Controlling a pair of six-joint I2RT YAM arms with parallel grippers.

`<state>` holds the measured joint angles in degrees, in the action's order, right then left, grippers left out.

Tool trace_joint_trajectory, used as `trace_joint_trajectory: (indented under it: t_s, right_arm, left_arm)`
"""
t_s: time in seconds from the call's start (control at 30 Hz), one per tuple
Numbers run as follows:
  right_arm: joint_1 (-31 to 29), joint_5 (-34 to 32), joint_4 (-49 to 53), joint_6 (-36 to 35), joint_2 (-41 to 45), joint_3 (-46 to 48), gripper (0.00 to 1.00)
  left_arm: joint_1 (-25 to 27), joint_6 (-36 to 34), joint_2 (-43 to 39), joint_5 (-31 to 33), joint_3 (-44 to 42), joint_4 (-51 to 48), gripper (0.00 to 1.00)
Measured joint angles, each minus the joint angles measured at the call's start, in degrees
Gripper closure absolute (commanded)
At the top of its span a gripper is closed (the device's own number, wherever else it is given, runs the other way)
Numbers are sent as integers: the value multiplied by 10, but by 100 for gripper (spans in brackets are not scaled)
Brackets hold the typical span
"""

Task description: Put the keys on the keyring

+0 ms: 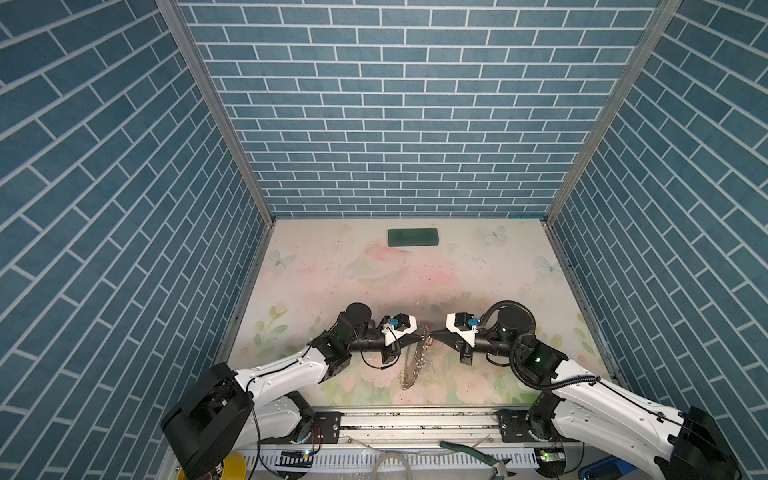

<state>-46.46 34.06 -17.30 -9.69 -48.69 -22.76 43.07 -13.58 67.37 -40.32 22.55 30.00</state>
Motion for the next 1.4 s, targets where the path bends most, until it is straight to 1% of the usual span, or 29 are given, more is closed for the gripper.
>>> trace_joint_trajectory:
  t_s: [0.17,0.37,0.5,0.9,1.4]
  right_arm:
    - [0,-10,20,-14,4,0,100]
    - [0,-10,33,-28,5,0,100]
    - [0,3,35,-29,8,0,100]
    - [0,63,38,-32,-13,0,100]
    - [0,79,33,-32,-27,0,100]
  left_arm:
    - [-4,11,-1,-15,-6,16,100]
    - [-6,28,0,-81,-8,27,100]
    - [-6,34,4,-105,-8,30,100]
    - [-6,35,8,-114,-8,29,100]
    - [-6,33,8,-110,-8,24,100]
